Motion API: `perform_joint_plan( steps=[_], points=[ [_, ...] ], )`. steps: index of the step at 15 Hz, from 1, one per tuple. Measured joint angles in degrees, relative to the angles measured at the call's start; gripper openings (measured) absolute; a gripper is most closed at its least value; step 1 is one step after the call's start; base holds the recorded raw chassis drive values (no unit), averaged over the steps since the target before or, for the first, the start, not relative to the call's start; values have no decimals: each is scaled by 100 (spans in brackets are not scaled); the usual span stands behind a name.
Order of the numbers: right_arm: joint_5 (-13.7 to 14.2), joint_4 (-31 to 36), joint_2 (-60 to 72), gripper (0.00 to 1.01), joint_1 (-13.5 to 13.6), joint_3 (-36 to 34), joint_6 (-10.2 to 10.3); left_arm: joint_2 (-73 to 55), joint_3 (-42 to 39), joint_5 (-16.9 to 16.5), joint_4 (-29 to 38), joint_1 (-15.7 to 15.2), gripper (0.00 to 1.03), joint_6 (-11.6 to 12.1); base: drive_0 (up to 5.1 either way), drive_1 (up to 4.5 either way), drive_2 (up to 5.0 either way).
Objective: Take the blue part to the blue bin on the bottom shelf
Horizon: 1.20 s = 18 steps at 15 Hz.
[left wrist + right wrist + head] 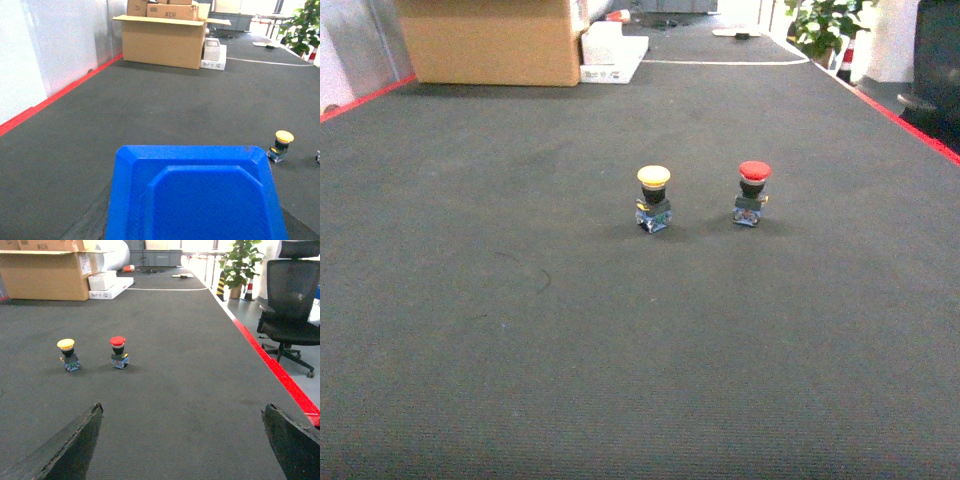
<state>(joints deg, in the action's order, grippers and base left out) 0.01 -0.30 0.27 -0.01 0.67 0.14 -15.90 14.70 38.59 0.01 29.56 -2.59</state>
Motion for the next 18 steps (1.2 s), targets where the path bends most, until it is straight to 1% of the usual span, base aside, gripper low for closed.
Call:
perform_joint_plan(
  steps=[3,5,6,18],
  points=[
    [0,2,0,98,0,0,0,-20,4,20,20,57,44,-2,0,0,0],
    [0,0,0,98,0,0,0,-72,9,57,9,249,44,0,0,0,0],
    [0,2,0,98,0,0,0,-77,9,48,11,275,44,2,0,0,0],
    [0,0,0,98,0,0,0,-83,9,61,13,269,44,0,0,0,0]
  ],
)
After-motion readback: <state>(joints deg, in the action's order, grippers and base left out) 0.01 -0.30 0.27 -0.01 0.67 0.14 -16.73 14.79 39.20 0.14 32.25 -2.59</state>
